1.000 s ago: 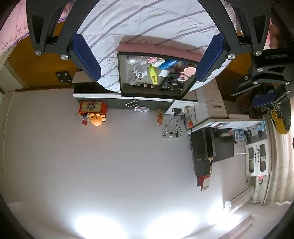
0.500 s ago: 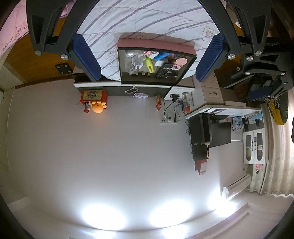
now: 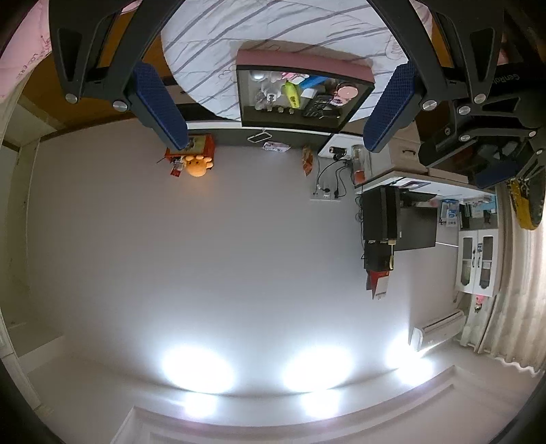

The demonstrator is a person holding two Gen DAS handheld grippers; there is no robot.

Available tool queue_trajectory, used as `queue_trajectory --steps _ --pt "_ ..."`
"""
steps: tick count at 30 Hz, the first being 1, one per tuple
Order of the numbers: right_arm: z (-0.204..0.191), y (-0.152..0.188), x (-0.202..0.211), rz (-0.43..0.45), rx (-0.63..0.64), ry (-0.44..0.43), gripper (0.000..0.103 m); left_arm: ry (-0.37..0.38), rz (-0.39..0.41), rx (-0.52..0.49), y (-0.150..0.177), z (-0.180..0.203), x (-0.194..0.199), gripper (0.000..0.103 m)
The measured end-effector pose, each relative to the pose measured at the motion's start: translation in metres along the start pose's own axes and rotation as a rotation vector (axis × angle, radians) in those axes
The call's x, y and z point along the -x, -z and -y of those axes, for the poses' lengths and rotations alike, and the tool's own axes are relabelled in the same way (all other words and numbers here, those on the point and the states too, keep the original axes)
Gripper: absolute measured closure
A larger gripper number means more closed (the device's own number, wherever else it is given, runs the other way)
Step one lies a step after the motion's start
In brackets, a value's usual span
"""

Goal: Organize rigid objects

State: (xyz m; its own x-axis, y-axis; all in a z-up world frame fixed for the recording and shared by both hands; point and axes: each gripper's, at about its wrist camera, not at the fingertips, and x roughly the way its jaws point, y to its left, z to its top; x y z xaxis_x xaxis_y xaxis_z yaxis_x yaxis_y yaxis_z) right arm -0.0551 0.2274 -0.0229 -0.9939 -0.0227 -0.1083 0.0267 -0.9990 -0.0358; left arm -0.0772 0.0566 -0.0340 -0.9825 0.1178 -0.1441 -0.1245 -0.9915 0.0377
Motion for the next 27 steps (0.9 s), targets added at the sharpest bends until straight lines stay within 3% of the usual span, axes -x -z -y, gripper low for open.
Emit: queue_trajectory --steps 27 --pt "-0.007 -0.048 -0.001 0.048 0.034 -0.022 0.0 -0.059 0.095 -0.033 -0.042 -0.004 0.012 0.0"
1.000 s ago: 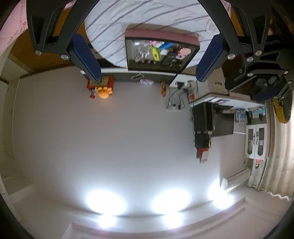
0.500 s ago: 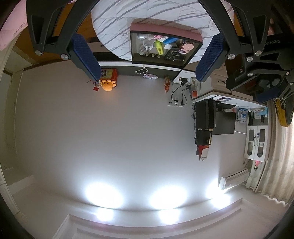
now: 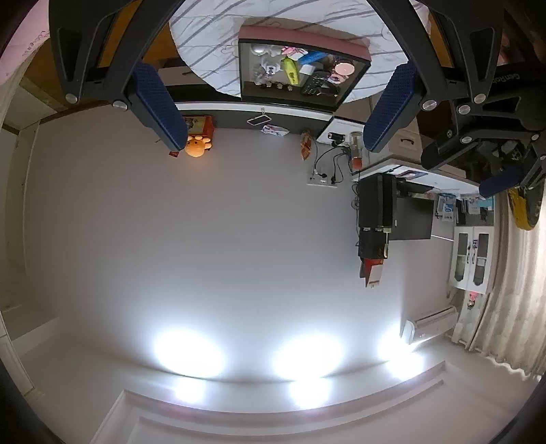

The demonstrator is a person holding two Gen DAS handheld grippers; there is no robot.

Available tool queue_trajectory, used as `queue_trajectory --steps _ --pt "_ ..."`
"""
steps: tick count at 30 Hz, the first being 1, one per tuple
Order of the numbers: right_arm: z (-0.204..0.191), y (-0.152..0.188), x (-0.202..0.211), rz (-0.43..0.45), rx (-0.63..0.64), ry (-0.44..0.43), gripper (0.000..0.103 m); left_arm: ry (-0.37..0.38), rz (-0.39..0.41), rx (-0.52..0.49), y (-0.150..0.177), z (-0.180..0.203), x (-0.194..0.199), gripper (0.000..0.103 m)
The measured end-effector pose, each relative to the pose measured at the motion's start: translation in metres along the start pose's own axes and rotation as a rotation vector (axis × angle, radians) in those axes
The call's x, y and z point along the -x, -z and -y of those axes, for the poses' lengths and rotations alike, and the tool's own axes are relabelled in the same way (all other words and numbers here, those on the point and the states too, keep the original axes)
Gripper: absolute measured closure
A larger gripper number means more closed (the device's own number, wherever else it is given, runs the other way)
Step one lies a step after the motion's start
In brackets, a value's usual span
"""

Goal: Organize rigid objects

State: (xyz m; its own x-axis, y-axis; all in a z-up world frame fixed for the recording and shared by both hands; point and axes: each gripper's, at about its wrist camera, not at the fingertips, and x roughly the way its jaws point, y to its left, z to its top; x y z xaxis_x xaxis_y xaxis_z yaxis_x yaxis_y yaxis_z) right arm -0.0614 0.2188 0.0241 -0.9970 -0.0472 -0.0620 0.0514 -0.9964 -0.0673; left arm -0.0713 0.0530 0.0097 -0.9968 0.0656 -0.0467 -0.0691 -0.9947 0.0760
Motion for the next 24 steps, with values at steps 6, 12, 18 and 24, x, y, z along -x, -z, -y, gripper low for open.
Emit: queue_trajectory --steps 6,12,18,24 --pt "-0.0043 0.0002 -0.001 0.018 0.01 0.003 0.0 -0.016 0.013 -0.003 0.0007 -0.0015 0.0019 0.0" --pt "-0.006 0.0018 -0.0029 0.023 0.004 -0.005 0.0 -0.022 0.019 0.001 0.0026 -0.0027 0.0008 0.0" --pt "-0.0077 0.0033 -0.0042 0.009 0.008 -0.004 0.0 -0.01 -0.008 0.016 0.0061 -0.0066 -0.0028 0.0" --pt "-0.0097 0.004 -0.0038 0.006 0.01 -0.005 0.0 -0.004 -0.02 0.024 0.008 -0.0086 -0.0041 0.0"
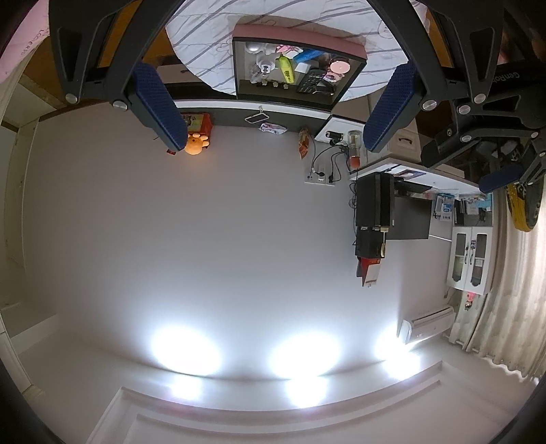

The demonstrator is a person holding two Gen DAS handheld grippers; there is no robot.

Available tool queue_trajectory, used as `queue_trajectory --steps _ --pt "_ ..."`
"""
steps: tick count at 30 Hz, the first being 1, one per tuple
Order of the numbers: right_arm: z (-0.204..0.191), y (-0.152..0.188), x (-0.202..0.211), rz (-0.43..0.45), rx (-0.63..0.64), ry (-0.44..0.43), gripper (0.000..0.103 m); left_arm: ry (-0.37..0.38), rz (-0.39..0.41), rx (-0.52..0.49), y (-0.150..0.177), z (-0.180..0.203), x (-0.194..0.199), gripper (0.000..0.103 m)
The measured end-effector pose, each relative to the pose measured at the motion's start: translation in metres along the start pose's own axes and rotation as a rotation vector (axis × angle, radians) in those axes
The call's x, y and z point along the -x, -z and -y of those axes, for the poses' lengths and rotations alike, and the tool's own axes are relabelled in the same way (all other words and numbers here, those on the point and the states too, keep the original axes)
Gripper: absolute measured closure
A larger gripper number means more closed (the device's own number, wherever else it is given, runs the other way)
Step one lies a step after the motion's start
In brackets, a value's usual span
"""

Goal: Organize rigid objects

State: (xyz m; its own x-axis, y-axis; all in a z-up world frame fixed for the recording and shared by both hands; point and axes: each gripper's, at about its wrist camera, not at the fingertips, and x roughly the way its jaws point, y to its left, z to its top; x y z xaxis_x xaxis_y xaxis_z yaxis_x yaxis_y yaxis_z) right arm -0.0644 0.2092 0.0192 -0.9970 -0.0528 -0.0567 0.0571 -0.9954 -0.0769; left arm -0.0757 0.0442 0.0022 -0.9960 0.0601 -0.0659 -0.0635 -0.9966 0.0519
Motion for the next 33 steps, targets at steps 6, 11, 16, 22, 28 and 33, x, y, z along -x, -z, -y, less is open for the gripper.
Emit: queue_trajectory --steps 6,11,16,22,28,33 --pt "-0.0011 0.001 -0.001 -0.008 0.002 0.0 0.0 -0.007 0.002 -0.008 0.0019 0.0002 -0.0011 0.0" --pt "-0.002 0.001 -0.0024 -0.012 0.003 0.003 0.0 -0.01 -0.001 0.002 0.0033 -0.0004 -0.0023 0.0" --pt "-0.0021 0.001 -0.0031 -0.014 0.004 0.003 0.0 -0.008 -0.013 0.012 0.0044 -0.0032 -0.0046 0.0" --pt "-0.0034 -0.0005 -0.0055 -0.016 0.005 0.004 0.0 -0.005 -0.009 0.029 0.0059 -0.0052 -0.006 0.0" --pt "-0.0025 -0.0019 -0.0045 0.017 -0.011 -0.012 0.0 0.002 0.023 0.049 0.0065 -0.0069 -0.0049 0.0" --pt "-0.0044 -0.0015 -0.0061 0.021 0.001 -0.001 0.0 0.007 0.024 0.051 0.0071 -0.0061 -0.0073 0.0"
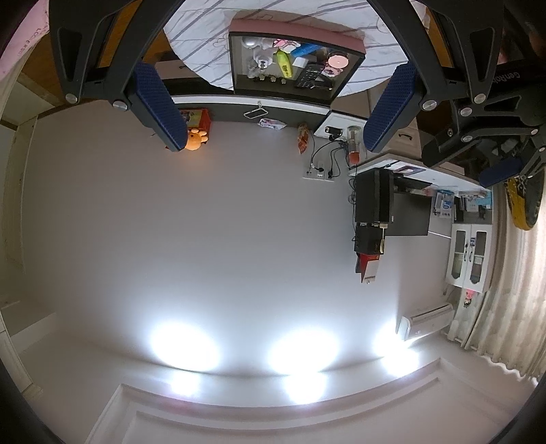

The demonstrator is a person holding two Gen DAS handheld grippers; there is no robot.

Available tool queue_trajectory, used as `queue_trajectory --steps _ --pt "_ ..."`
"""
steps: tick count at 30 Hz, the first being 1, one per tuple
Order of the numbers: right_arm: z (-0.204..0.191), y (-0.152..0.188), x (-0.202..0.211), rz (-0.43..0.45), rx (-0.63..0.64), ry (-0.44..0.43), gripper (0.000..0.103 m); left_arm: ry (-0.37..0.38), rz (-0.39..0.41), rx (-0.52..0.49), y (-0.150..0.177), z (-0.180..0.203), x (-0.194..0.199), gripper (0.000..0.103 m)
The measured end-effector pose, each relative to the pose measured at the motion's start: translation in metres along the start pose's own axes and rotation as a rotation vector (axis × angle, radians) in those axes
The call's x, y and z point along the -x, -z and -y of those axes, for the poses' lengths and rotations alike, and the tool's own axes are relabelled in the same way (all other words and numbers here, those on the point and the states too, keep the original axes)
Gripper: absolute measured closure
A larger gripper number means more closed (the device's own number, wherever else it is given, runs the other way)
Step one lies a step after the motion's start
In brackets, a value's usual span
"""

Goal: Organize rigid objects

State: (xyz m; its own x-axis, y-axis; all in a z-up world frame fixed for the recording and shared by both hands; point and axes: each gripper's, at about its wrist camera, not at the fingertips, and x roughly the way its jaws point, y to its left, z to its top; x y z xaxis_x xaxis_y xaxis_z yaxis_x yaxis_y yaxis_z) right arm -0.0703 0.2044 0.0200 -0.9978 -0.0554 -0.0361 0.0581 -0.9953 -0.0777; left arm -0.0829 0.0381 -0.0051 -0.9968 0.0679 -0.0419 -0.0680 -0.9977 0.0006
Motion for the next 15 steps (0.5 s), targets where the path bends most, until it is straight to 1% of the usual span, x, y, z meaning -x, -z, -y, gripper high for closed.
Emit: queue_trajectory --steps 4,7,11,15 --pt "0.001 0.002 0.0 0.005 0.004 0.012 0.0 0.026 0.022 -0.008 0.001 0.002 -0.002 0.0" --pt "0.002 0.003 0.0 0.01 0.012 0.026 0.0 0.031 0.036 -0.02 0.001 0.006 -0.002 0.0" --pt "0.003 0.005 0.0 0.012 0.021 0.047 0.0 0.045 0.038 -0.013 0.001 0.008 -0.004 0.0" --pt "0.005 0.007 0.001 0.028 0.02 0.055 0.0 0.037 0.048 -0.026 0.002 0.011 -0.005 0.0"
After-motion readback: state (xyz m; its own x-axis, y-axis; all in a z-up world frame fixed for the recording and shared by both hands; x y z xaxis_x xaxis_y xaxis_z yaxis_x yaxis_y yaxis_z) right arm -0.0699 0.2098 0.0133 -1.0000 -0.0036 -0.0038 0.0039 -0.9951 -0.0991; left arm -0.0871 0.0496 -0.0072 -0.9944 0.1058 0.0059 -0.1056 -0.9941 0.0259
